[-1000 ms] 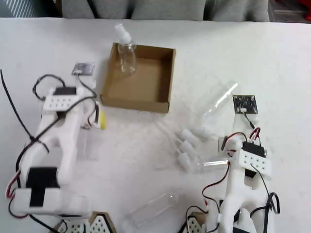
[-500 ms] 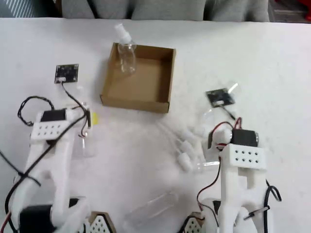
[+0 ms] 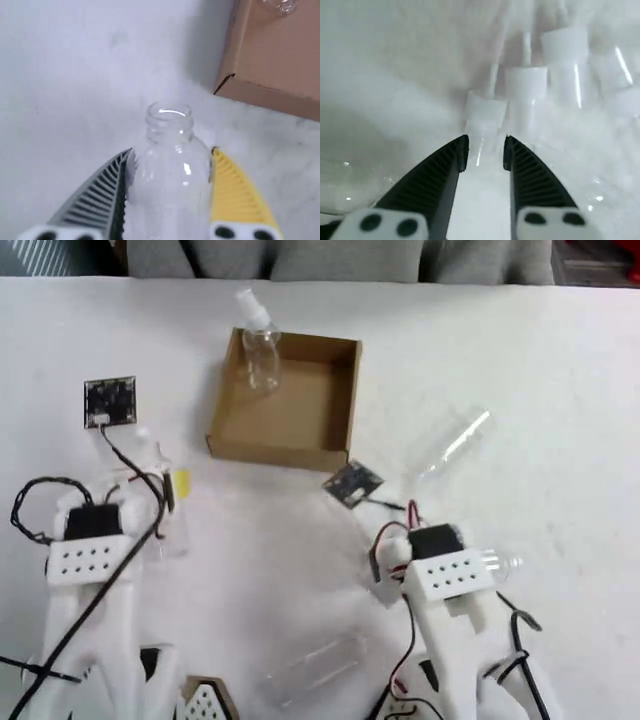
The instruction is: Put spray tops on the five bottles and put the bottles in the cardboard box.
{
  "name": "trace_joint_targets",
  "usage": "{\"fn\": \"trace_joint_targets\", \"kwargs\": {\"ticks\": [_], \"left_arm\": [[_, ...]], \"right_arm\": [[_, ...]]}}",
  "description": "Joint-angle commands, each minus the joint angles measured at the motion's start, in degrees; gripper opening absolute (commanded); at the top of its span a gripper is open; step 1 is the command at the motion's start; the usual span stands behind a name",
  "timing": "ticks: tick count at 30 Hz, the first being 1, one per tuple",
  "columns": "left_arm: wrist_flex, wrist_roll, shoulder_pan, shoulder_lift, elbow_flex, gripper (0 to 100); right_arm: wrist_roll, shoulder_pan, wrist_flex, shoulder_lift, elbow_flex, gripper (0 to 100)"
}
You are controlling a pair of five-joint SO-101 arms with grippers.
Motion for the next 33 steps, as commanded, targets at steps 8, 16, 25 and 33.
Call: {"fn": "trace_joint_targets", "kwargs": {"ticks": [8, 16, 25, 33], "left_arm": [[-4.0, 0.5, -0.7, -3.3, 0.6, 2], [-4.0, 0.4, -0.7, -3.0, 0.7, 2], [-3.7, 0.3, -0.7, -2.9, 0.8, 2], [-4.0, 0.2, -0.5, -3.3, 1.8, 2]], "right_arm": [[-0.1, -2.9, -8.5, -1.0, 5.1, 14.5], [0.0, -4.3, -10.1, -0.9, 6.8, 12.6], [6.3, -0.7, -6.5, -1.3, 3.6, 1.6], [28.9, 16.7, 17.7, -1.1, -19.1, 1.7]]}}
